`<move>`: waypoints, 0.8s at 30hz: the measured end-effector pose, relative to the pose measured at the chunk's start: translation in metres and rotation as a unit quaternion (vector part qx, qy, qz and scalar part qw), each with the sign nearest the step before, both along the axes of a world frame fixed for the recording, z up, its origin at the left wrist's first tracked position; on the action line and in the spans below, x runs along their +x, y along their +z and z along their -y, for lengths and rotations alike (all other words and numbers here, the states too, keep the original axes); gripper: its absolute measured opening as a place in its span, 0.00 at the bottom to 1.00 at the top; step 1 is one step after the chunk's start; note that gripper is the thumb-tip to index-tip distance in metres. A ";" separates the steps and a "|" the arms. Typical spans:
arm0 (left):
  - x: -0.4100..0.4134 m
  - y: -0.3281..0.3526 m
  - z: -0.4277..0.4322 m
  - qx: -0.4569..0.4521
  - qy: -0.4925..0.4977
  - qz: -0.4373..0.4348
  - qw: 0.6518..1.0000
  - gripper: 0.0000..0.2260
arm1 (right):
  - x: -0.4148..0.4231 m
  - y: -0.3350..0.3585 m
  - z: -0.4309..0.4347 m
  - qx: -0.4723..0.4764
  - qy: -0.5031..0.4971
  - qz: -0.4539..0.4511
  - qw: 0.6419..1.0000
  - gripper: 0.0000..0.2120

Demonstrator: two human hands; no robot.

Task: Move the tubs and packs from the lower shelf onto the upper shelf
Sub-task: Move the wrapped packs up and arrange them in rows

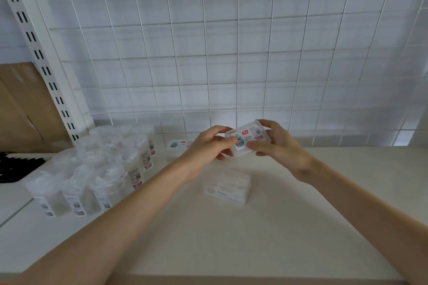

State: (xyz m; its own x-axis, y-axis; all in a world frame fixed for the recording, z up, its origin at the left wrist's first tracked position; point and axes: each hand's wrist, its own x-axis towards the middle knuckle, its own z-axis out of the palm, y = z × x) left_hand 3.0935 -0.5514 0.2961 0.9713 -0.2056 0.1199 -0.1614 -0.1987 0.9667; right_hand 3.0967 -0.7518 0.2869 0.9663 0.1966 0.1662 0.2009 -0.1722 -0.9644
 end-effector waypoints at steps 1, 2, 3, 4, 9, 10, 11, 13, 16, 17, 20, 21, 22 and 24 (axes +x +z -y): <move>0.001 0.000 -0.001 -0.002 0.004 -0.001 1.000 0.11 | -0.001 0.000 0.001 -0.053 -0.017 0.042 0.998 0.33; 0.002 0.000 -0.002 -0.001 0.007 -0.001 1.000 0.11 | -0.003 0.001 0.001 -0.104 -0.032 0.093 0.990 0.34; 0.003 0.000 -0.003 -0.002 0.008 -0.001 1.000 0.10 | -0.003 0.002 0.002 -0.146 -0.042 0.141 0.978 0.35; 0.004 -0.001 -0.003 -0.007 0.007 -0.002 1.000 0.10 | -0.004 0.002 0.003 -0.175 -0.046 0.178 0.967 0.34; 0.004 0.000 -0.003 0.006 0.038 0.019 0.999 0.09 | -0.003 0.006 0.009 -0.241 -0.095 0.212 0.942 0.29; 0.006 -0.001 -0.004 0.029 0.061 0.041 0.997 0.10 | -0.001 0.005 0.011 -0.249 -0.109 0.207 0.940 0.29; 0.007 -0.002 -0.006 0.053 0.084 0.065 0.993 0.10 | 0.002 0.004 0.013 -0.257 -0.123 0.201 0.937 0.30; 0.010 -0.008 -0.012 0.137 0.111 0.125 0.976 0.10 | 0.007 0.000 0.020 -0.274 -0.150 0.176 0.934 0.30; 0.012 -0.020 -0.019 0.339 0.104 0.225 0.907 0.11 | 0.010 -0.008 0.029 -0.319 -0.159 0.135 0.925 0.31; 0.013 -0.023 -0.020 0.373 0.097 0.239 0.891 0.11 | 0.011 -0.011 0.031 -0.332 -0.156 0.126 0.922 0.32; 0.013 -0.027 -0.019 0.390 0.084 0.226 0.889 0.12 | 0.015 -0.019 0.032 -0.334 -0.142 0.099 0.926 0.30; 0.013 -0.027 -0.019 0.391 0.083 0.220 0.890 0.12 | 0.016 -0.021 0.030 -0.335 -0.131 0.091 0.929 0.30; 0.013 -0.027 -0.019 0.395 0.081 0.216 0.889 0.12 | 0.016 -0.023 0.028 -0.343 -0.119 0.087 0.928 0.29; 0.013 -0.026 -0.020 0.409 0.076 0.211 0.885 0.13 | 0.017 -0.024 0.025 -0.372 -0.110 0.097 0.917 0.30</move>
